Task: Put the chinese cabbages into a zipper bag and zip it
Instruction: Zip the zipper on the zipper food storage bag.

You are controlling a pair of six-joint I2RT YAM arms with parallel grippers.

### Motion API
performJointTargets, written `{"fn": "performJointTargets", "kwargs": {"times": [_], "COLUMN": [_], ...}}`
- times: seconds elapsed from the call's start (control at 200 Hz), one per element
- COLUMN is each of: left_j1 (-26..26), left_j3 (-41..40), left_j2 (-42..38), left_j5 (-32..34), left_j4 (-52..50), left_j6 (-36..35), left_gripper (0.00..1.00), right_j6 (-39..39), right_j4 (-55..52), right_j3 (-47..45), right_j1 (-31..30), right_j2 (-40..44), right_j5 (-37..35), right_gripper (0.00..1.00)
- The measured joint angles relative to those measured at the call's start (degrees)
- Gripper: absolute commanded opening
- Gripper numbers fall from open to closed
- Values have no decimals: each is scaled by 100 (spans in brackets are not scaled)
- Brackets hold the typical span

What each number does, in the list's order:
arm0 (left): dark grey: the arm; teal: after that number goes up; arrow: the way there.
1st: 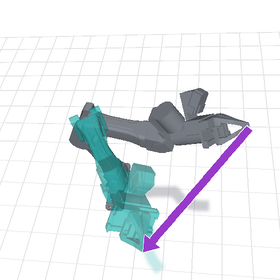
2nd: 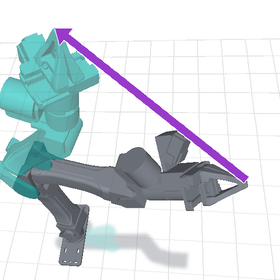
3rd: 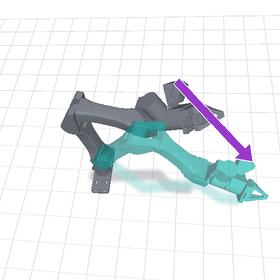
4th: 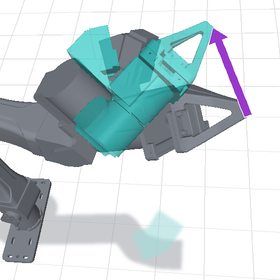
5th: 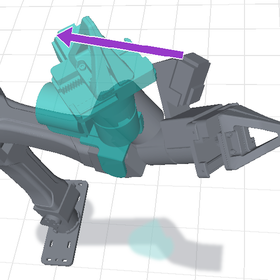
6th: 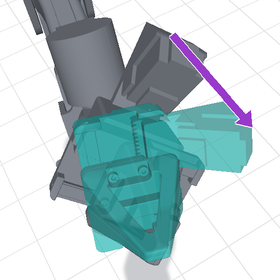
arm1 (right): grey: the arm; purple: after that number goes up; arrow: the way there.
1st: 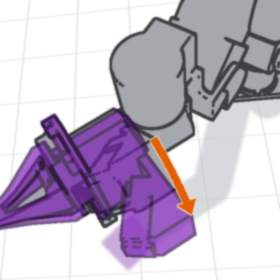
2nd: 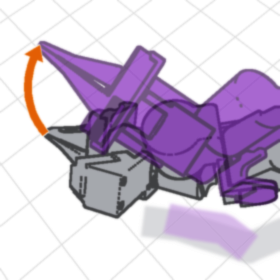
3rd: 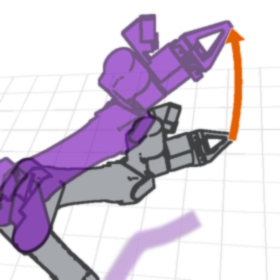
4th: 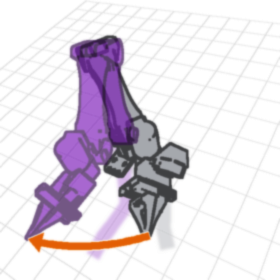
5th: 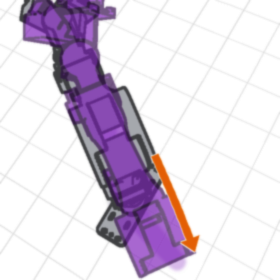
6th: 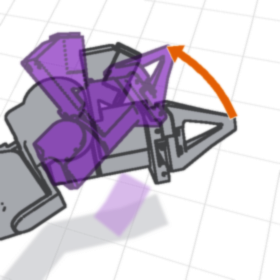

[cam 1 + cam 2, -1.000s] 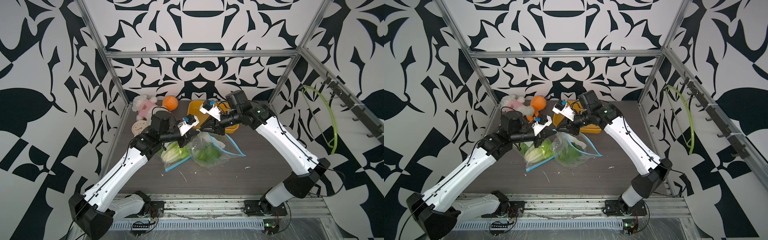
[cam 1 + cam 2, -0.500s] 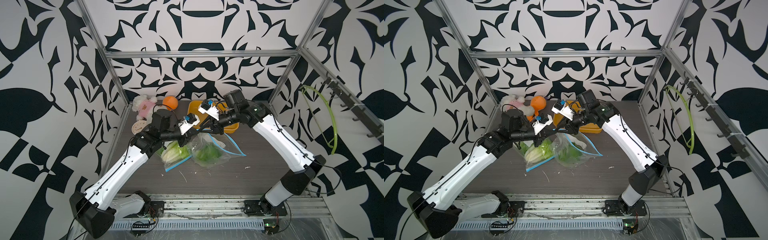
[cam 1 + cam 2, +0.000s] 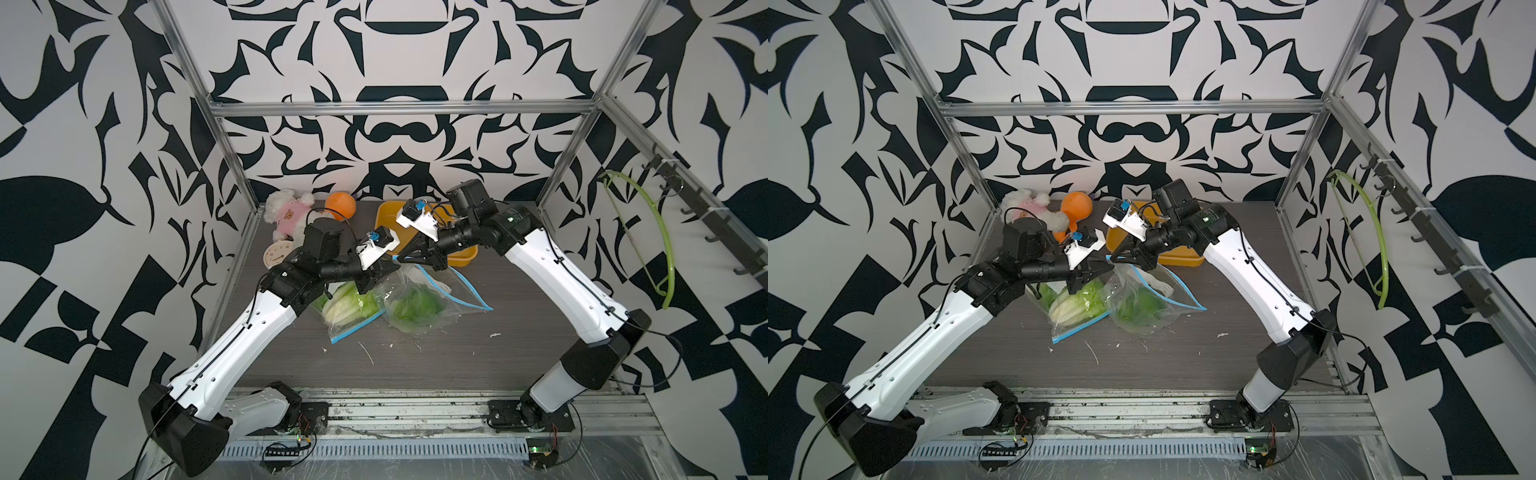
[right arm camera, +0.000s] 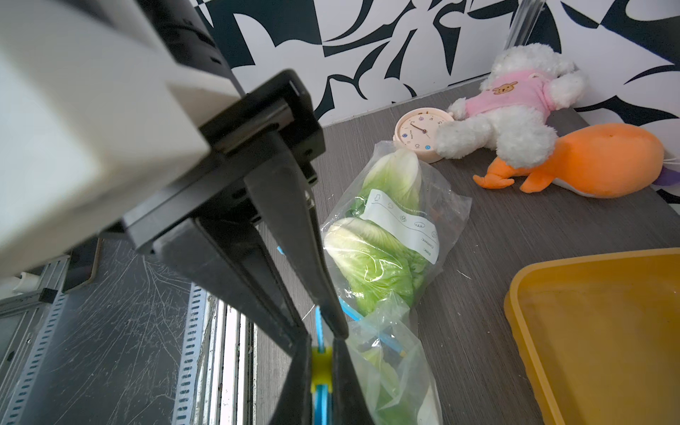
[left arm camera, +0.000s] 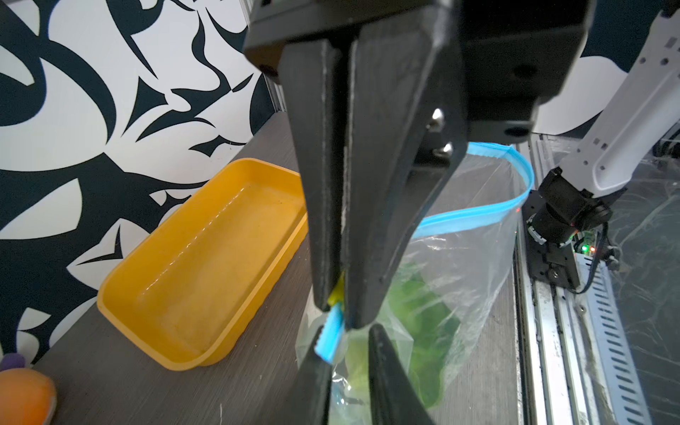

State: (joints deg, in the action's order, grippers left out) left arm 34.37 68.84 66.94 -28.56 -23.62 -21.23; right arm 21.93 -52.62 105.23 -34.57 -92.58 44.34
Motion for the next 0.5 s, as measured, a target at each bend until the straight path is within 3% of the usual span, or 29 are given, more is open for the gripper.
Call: {"fn": "performJointTargets", "kwargs": {"times": [0.195,0.5], "left_j1": [-2,-20], "left_j3": [-13,-13], "left_j2": [4,109], "left_j5": [-240,-407], "left_j4": [264,535], "left_j6": [92,258], "left_gripper": [23,3], "right_j6": [-70,-127], "right_j4": [109,197], "right_j3": [0,-114], "right_j1": [0,11], "right_j2": [96,232], "right_j5": [9,61], "right_gripper": [5,4]}}
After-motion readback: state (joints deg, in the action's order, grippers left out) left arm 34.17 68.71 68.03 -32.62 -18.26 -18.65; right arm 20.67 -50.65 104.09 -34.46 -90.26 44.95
